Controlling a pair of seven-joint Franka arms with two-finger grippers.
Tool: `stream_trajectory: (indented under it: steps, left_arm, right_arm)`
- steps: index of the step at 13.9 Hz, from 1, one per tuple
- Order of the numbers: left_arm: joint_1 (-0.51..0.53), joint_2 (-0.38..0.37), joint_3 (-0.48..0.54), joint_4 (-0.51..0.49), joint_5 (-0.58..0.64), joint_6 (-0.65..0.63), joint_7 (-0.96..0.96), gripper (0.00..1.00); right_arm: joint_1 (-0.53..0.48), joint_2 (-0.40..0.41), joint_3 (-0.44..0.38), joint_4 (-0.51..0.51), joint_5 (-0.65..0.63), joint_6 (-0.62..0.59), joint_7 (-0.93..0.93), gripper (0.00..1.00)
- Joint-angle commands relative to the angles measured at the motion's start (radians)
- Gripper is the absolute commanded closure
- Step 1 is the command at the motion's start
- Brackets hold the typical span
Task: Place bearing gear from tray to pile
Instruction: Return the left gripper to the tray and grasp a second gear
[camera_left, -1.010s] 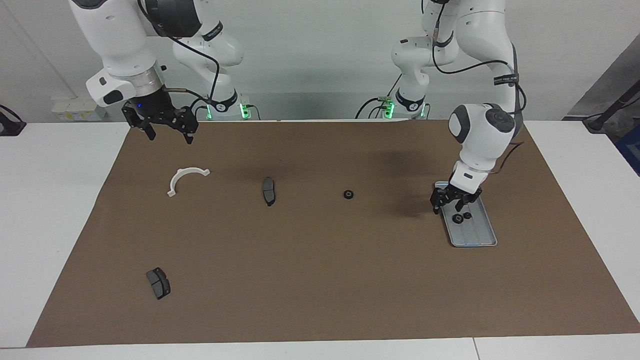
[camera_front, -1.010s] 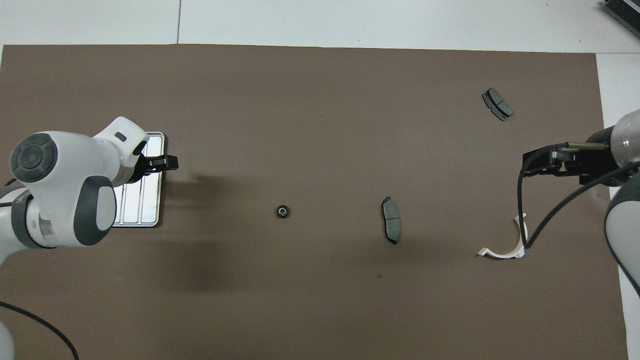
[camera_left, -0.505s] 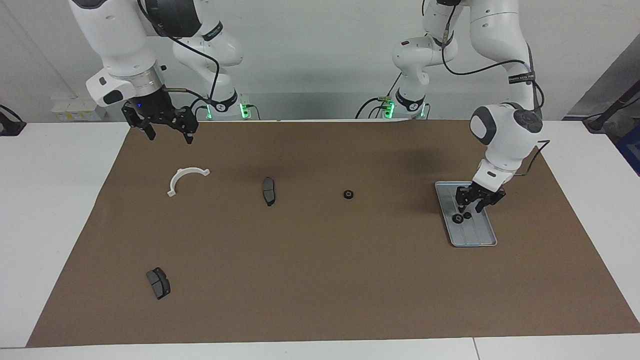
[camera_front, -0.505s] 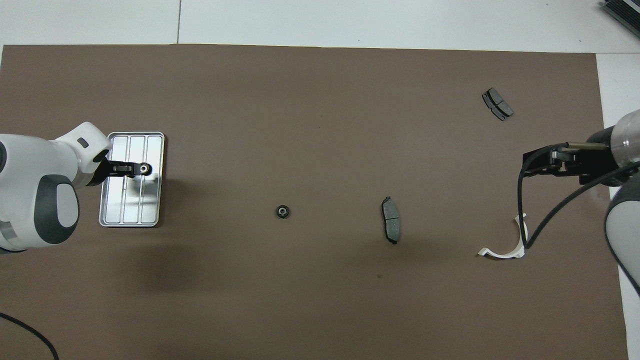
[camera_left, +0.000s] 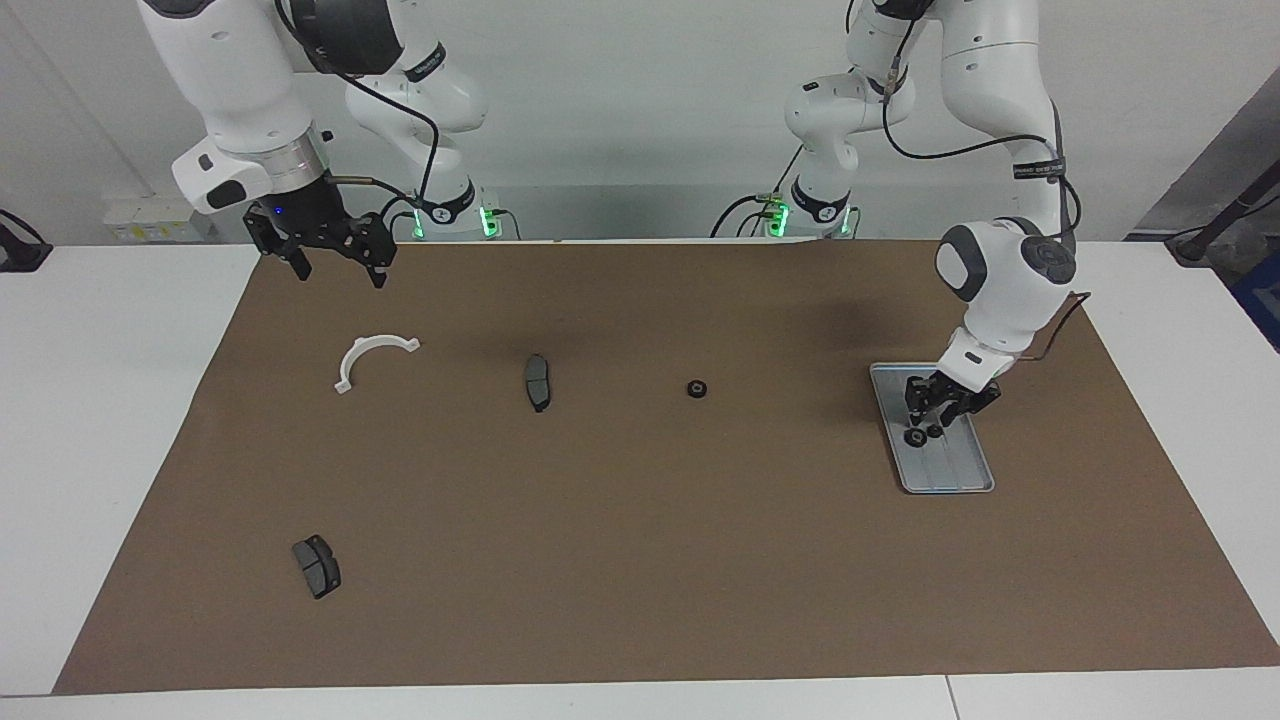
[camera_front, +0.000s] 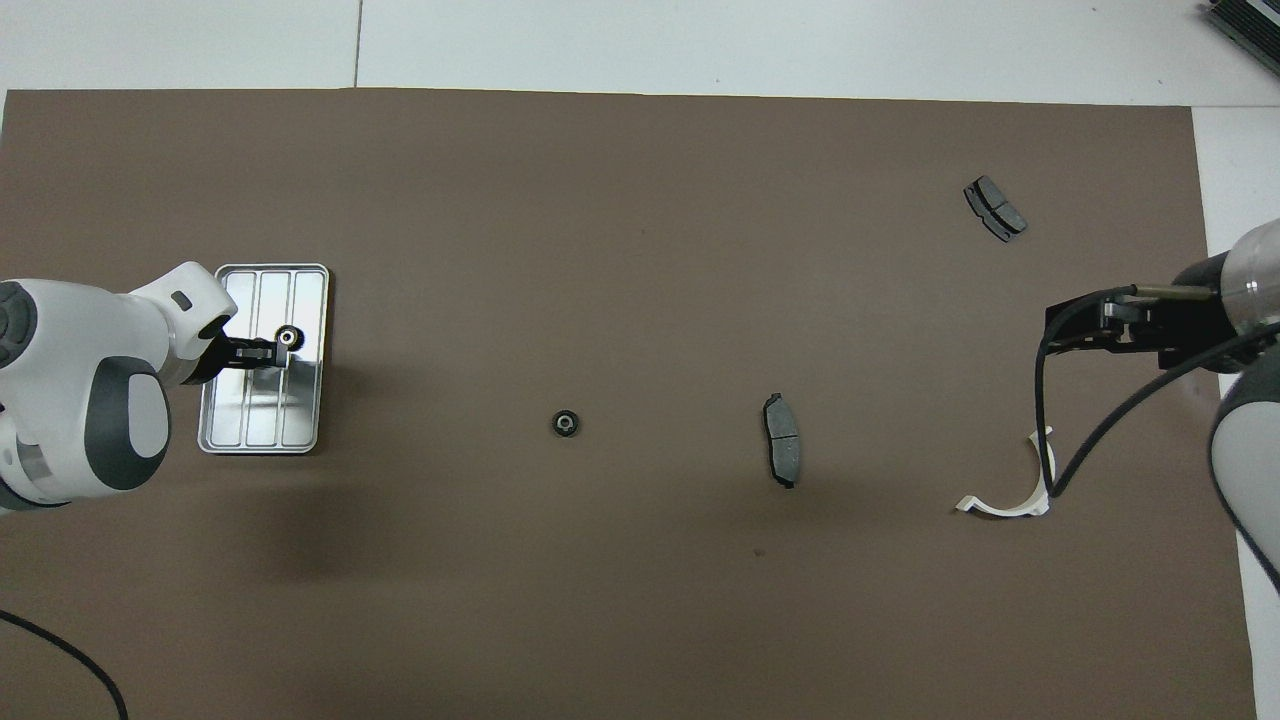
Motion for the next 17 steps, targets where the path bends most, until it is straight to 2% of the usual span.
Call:
stream_trajectory:
  steps: [1,3,12,17]
  left_arm:
    - [0.017,0.0,-0.008,-0.01,-0.004,0.023,0.022,0.51]
    - [0.017,0.003,-0.008,-0.01,-0.004,0.03,0.023,0.57]
    - [0.017,0.018,-0.008,0.001,-0.004,0.095,0.048,0.57]
    - [0.016,0.018,-0.008,-0.007,-0.004,0.116,0.088,0.62]
  right_arm:
    - [-0.004,-0.023,0.0,-0.03,0.025,0.026,-0.018,0.0]
    - [-0.004,-0.023,0.0,-0.03,0.024,0.026,-0.018,0.0]
    - [-0.004,-0.023,0.0,-0.03,0.024,0.026,-0.018,0.0]
    - [-0.004,-0.023,0.0,-0.03,0.025,0.026,-0.018,0.0]
